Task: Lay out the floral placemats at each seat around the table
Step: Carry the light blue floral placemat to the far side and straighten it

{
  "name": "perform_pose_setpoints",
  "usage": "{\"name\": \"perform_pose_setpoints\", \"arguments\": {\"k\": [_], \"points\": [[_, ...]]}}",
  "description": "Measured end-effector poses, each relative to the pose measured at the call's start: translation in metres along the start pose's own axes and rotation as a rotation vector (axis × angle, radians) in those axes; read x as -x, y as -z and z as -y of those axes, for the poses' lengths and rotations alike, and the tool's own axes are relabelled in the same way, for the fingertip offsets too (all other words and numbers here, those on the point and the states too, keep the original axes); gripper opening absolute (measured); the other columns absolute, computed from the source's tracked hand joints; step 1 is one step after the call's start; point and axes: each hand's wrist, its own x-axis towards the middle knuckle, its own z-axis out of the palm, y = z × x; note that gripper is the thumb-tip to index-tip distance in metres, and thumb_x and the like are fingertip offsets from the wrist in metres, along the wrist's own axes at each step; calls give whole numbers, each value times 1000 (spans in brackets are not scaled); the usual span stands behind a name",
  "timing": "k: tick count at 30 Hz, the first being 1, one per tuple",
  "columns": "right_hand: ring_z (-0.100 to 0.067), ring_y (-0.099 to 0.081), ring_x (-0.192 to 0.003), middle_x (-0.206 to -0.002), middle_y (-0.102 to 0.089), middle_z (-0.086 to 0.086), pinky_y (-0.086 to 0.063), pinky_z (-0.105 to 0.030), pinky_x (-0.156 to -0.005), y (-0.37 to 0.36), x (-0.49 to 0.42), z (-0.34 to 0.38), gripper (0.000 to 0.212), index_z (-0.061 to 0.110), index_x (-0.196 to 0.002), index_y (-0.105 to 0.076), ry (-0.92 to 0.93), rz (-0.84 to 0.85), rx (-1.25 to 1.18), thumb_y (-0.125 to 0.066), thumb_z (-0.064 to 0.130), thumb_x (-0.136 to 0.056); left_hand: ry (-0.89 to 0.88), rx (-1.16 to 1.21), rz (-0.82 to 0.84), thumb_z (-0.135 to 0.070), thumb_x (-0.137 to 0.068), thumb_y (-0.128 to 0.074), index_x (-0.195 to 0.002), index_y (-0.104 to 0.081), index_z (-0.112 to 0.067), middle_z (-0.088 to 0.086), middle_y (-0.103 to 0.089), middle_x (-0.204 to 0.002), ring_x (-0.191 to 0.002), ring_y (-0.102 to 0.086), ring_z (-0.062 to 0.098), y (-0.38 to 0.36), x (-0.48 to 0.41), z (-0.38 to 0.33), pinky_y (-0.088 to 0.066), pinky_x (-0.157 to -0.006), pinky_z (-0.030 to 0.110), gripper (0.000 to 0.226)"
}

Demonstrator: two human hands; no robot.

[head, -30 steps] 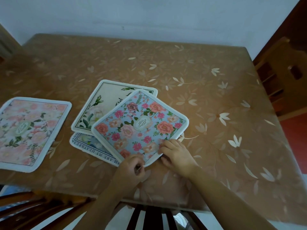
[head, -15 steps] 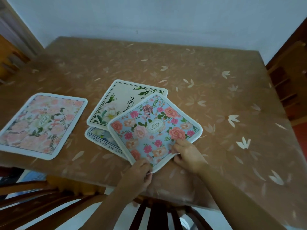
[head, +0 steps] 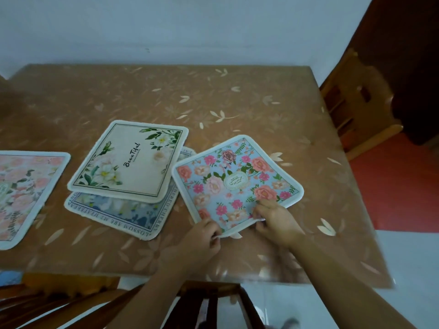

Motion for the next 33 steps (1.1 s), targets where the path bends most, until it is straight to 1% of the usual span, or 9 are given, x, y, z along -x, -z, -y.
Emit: {"name": "perform_pose_setpoints", "arguments": {"k": [2,9,14,17,20,23,27,30,33], "points": [[-32,-55,-83,-85,-60,-15,-45,-39,-69,12,17,-22,9,6,-78,-57,-36,12,2,-60,6,-69,46,42,17,-1,-75,-60,-79,-57,-6,8,-57,-87,-80,-55,21,-15,-10,-20,-45,-66,26,7],[-27,-52,-87,-91,-59,-10,-39,-29,-69,49,69,-92,11,7,-82,-59,-153,17,-71,-61,8,-71,91,-47,158,-13,-77,-59,-83,-53,-20,0,-58,-98,-84,-54,14,-70,-48,-83,-47,-69,17,11],[-25,-51,-90,-93,-58,-9,-45,-35,-74,63,85,-126,11,9,-84,-60,-163,6,-126,-61,9,-73,141,-2,168,-13,-76,-61,-75,-48,-24,-3,-54,-89,-82,-53,17,-111,-76,-123,-47,-69,27,17],[-24,-53,-93,-98,-58,-8,-47,-37,-76,66,87,-138,11,9,-87,-61,-131,22,-128,-61,10,-76,174,11,141,-12,-76,-63,-74,-47,-26,-7,-50,-84,-80,-50,14,-126,-86,-132,-42,-66,24,22],[-28,-52,-104,-110,-57,-10,-48,-40,-83,66,90,-156,15,7,-92,-61,-117,52,-98,-62,13,-79,200,43,126,-14,-76,-63,-71,-47,-32,-16,-49,-76,-73,-48,6,-132,-91,-129,-35,-59,11,25],[-27,-43,-122,-129,-50,-11,-43,-38,-95,67,90,-175,25,6,-103,-60,-123,115,-77,-62,13,-79,186,45,101,-16,-76,-67,-68,-46,-39,-21,-48,-73,-67,-47,-4,-136,-97,-123,-34,-54,13,32],[-25,-46,-112,-116,-54,-12,-40,-36,-91,69,81,-192,20,6,-95,-60,-91,143,-66,-63,10,-75,144,7,67,-13,-76,-67,-71,-49,-35,-20,-48,-73,-66,-49,2,-136,-106,-117,-48,-57,29,29],[-22,-46,-111,-118,-53,-8,-39,-32,-90,77,64,-200,22,7,-92,-59,-18,171,-56,-67,8,-72,92,1,45,-20,-75,-61,-73,-43,-40,-25,-44,-71,-68,-49,0,-128,-116,-113,-40,-58,13,27],[-30,-53,-107,-113,-60,-12,-44,-38,-89,88,38,-203,20,4,-85,-63,13,42,-125,-70,-1,-67,103,53,-41,-18,-76,-60,-74,-41,-42,-19,-48,-74,-67,-49,2,-119,-138,-105,-43,-58,21,31]]}}
